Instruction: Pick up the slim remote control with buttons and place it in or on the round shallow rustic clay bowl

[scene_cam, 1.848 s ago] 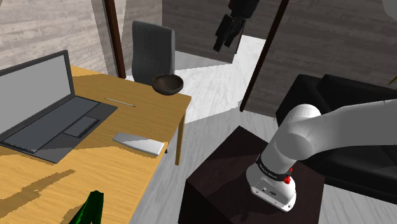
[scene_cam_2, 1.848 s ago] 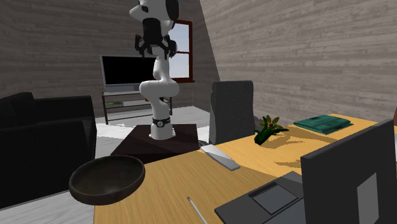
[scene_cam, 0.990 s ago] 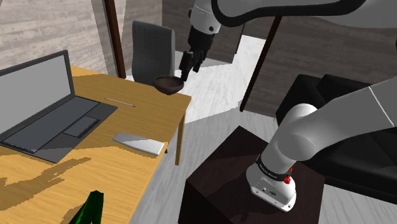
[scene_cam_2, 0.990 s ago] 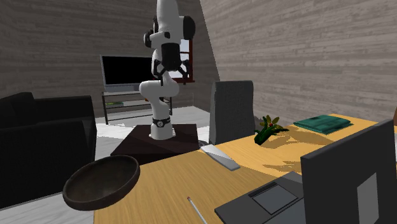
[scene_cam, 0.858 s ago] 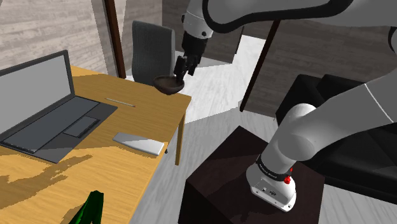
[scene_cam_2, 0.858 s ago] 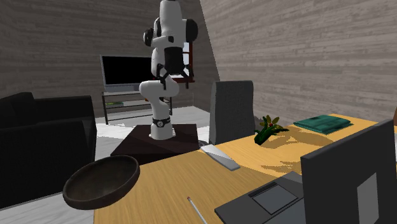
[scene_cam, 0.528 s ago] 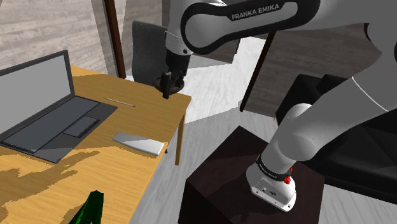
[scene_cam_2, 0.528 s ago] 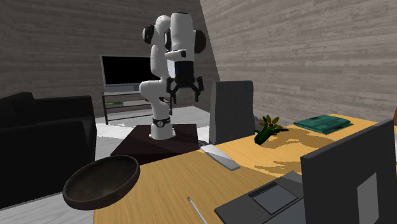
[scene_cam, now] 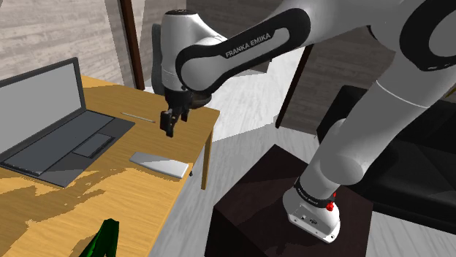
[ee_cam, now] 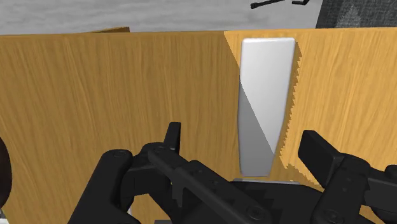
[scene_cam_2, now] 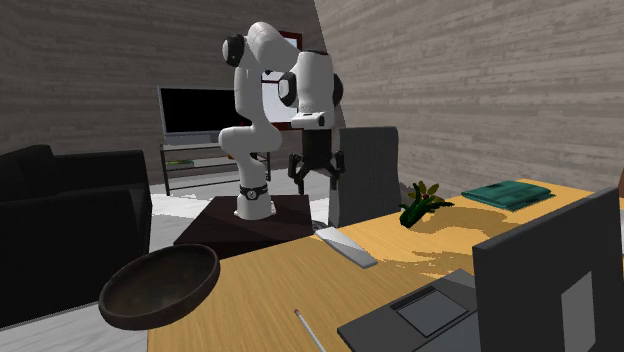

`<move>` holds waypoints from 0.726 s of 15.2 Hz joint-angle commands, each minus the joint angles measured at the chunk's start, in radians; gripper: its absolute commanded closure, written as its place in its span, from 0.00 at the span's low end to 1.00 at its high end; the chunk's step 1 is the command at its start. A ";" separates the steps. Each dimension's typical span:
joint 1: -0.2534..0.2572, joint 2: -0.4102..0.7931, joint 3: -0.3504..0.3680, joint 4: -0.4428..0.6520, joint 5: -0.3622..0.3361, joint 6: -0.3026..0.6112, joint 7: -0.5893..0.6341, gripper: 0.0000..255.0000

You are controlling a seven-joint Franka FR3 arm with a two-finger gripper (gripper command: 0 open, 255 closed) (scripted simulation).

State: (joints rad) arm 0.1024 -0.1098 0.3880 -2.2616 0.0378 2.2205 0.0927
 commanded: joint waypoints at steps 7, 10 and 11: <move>0.051 0.311 0.038 0.135 -0.162 0.092 0.121 0.00; 0.079 0.392 0.032 0.181 -0.204 0.103 0.151 0.00; 0.081 0.401 0.030 0.178 -0.210 0.115 0.155 0.00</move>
State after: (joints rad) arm 0.1778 0.2772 0.4188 -2.0910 -0.1636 2.3311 0.2403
